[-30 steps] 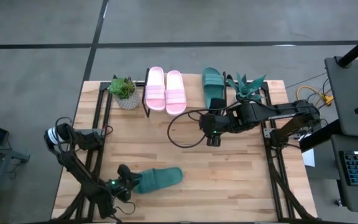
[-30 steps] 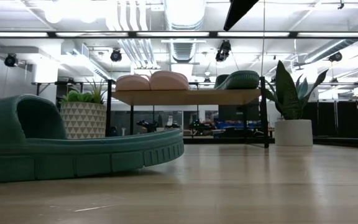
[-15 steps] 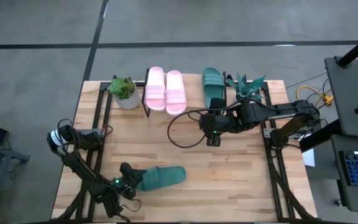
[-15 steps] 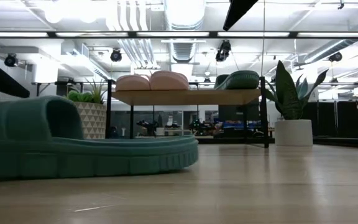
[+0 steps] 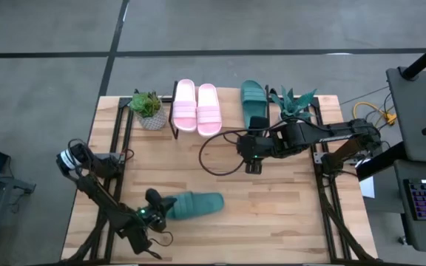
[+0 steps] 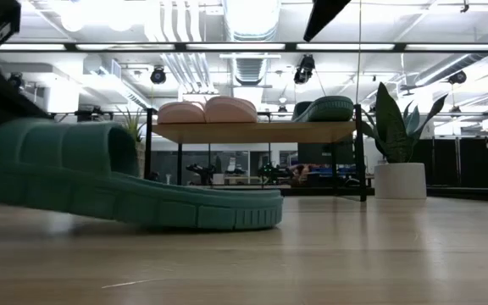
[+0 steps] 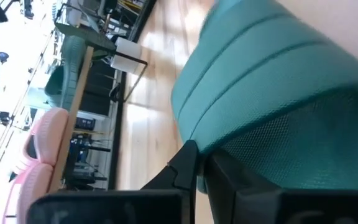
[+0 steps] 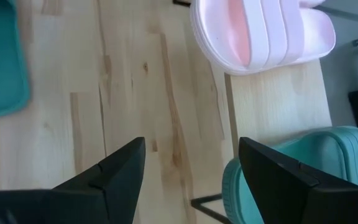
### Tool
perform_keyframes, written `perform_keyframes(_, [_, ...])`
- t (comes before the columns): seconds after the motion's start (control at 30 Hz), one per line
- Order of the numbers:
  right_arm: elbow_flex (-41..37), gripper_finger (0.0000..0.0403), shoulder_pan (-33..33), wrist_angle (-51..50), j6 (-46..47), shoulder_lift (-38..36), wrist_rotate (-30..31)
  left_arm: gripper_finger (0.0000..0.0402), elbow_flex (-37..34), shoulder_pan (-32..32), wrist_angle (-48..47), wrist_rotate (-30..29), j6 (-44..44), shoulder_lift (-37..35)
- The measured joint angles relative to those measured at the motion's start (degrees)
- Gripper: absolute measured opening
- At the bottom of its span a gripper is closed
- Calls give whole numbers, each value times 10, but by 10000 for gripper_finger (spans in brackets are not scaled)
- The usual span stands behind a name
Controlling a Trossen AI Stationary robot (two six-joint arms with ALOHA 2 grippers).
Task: Pick and place slides into the shelf
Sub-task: Put the green slipper on the shelf
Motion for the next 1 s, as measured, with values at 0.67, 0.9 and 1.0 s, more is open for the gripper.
perform_keyframes(0.67, [-1,235,180,195,-235,-17,49,0,-3,-1,49,-38,177,-188])
perform_keyframes(0.9, [-2,235,267,252,-302,-16,115,0,-3,-1,199,4,365,-230])
perform_keyframes(1.0, [-6,235,291,252,-294,-16,123,0,-3,-1,262,25,452,-246])
